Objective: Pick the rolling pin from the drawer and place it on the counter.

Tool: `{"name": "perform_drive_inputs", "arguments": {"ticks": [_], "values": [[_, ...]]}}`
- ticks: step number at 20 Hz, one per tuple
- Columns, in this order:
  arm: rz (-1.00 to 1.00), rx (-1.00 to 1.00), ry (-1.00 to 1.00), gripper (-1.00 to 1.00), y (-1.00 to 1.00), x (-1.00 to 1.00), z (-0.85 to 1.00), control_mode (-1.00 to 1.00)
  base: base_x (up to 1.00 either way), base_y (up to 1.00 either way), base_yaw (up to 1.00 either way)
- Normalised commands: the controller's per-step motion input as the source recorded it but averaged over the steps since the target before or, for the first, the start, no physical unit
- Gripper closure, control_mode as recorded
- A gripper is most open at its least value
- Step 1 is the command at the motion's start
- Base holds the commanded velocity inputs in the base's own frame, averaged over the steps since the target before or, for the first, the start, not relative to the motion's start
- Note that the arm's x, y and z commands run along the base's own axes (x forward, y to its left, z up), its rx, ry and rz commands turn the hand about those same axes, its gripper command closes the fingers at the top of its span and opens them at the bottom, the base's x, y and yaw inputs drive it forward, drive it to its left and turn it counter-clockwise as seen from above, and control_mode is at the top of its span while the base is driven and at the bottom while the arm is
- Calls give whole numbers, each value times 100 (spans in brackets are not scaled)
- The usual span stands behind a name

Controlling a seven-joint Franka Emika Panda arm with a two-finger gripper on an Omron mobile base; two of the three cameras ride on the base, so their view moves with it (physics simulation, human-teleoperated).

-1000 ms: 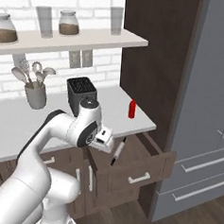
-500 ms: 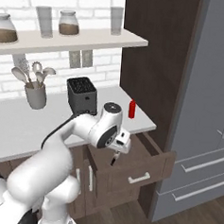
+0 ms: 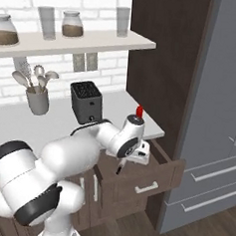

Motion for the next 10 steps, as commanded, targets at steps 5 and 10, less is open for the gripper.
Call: {"name": "perform_drive_inputs", "arguments": {"ticks": [5, 10], "values": [[17, 1, 8, -100, -7, 60, -45, -100, 0, 0, 0], [17, 1, 12, -100, -2, 71, -29, -100, 0, 0, 0]]}}
